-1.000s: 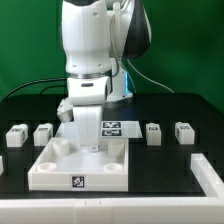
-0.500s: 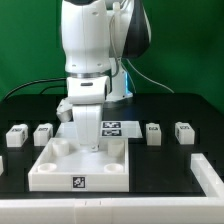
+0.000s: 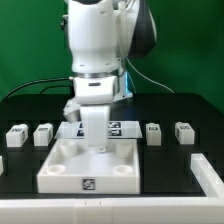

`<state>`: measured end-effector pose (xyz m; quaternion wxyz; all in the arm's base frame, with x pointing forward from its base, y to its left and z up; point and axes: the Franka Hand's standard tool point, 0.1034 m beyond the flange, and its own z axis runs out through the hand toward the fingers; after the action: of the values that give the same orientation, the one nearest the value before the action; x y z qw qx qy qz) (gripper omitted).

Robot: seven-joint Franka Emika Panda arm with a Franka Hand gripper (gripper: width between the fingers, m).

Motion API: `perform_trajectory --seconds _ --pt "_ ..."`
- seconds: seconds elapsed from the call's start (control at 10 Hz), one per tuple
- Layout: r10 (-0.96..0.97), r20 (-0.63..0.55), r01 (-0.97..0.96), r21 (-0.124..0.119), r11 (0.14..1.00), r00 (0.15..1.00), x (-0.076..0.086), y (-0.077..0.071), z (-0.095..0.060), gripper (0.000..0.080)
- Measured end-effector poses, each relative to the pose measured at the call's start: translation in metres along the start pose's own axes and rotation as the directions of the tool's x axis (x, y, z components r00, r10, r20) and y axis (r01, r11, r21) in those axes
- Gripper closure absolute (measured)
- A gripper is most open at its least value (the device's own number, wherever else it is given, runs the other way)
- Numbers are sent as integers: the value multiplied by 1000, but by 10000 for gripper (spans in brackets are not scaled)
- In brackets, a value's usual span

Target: Assemble one leg

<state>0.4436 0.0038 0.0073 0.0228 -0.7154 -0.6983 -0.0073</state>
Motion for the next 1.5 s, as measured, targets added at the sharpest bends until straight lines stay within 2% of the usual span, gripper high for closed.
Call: perform_trajectory --seconds 0.2,0.5,0.8,1.0,1.1,1.2,1.3,1.4,1.5 --pt "-26 -15 25 -6 1000 1000 26 15 2 741" --pt "-46 -40 45 -18 999 998 54 40 3 741" --pt "-7 -50 6 -25 1000 999 64 55 3 741" --pt "3 -50 -4 -24 1000 999 65 55 3 741" --pt "4 -50 -5 -24 1000 999 64 55 3 667" --pt "5 -50 -6 -24 1000 999 64 55 3 482" --pt "5 -50 -7 -24 1000 999 63 55 3 347" --pt "6 -50 -7 -24 1000 999 63 55 3 347" --pt "6 -50 -7 -24 1000 999 63 55 3 199"
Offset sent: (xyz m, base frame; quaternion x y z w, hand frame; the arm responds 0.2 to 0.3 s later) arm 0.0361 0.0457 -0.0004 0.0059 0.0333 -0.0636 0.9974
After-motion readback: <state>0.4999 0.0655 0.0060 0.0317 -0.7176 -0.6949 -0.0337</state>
